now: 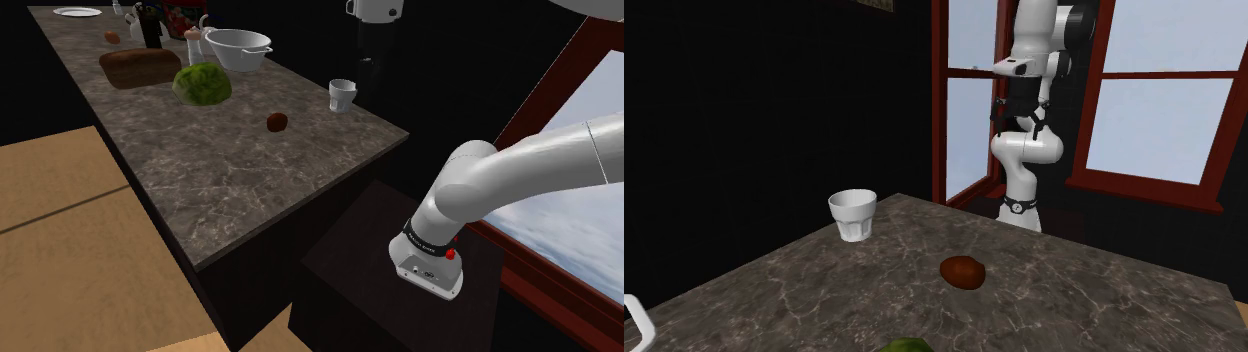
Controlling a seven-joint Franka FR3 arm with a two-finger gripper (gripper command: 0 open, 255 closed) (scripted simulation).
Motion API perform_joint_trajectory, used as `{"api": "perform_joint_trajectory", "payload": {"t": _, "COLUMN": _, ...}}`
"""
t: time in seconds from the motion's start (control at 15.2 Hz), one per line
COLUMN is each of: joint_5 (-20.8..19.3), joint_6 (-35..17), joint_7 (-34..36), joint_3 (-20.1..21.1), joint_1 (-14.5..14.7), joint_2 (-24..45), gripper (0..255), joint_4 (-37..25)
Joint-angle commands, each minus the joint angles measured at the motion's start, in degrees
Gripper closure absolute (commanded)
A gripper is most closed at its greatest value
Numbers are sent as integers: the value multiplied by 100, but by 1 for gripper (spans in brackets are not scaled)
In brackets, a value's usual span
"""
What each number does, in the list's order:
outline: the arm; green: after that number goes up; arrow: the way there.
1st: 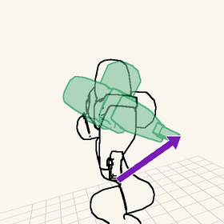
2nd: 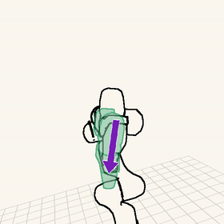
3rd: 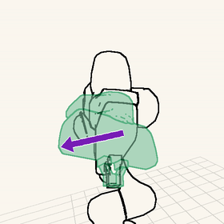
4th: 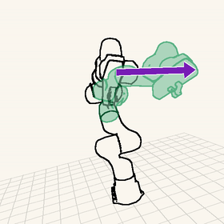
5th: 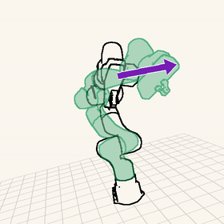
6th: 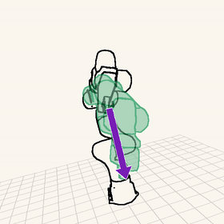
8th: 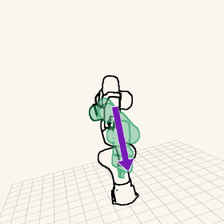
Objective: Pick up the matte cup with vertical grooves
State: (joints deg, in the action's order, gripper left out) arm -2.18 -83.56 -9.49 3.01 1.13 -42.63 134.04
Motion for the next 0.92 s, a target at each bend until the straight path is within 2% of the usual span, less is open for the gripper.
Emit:
{"api": "perform_joint_trajectory", "payload": {"t": 0.0, "joint_5": 0, "joint_6": 0, "joint_7": 0, "joint_3": 0, "joint_1": 0, "joint_2": 0, "gripper": 0, "joint_4": 0}}
{"api": "perform_joint_trajectory", "payload": {"t": 0.46, "joint_5": -595, "joint_6": -847, "joint_7": -604, "joint_3": -525, "joint_1": -275, "joint_2": 911, "gripper": 0, "joint_4": -102}}
{"api": "perform_joint_trajectory", "payload": {"t": 0.86, "joint_5": -970, "joint_6": -1519, "joint_7": -1063, "joint_3": -935, "joint_1": -488, "joint_2": 1868, "gripper": 0, "joint_4": -463}}
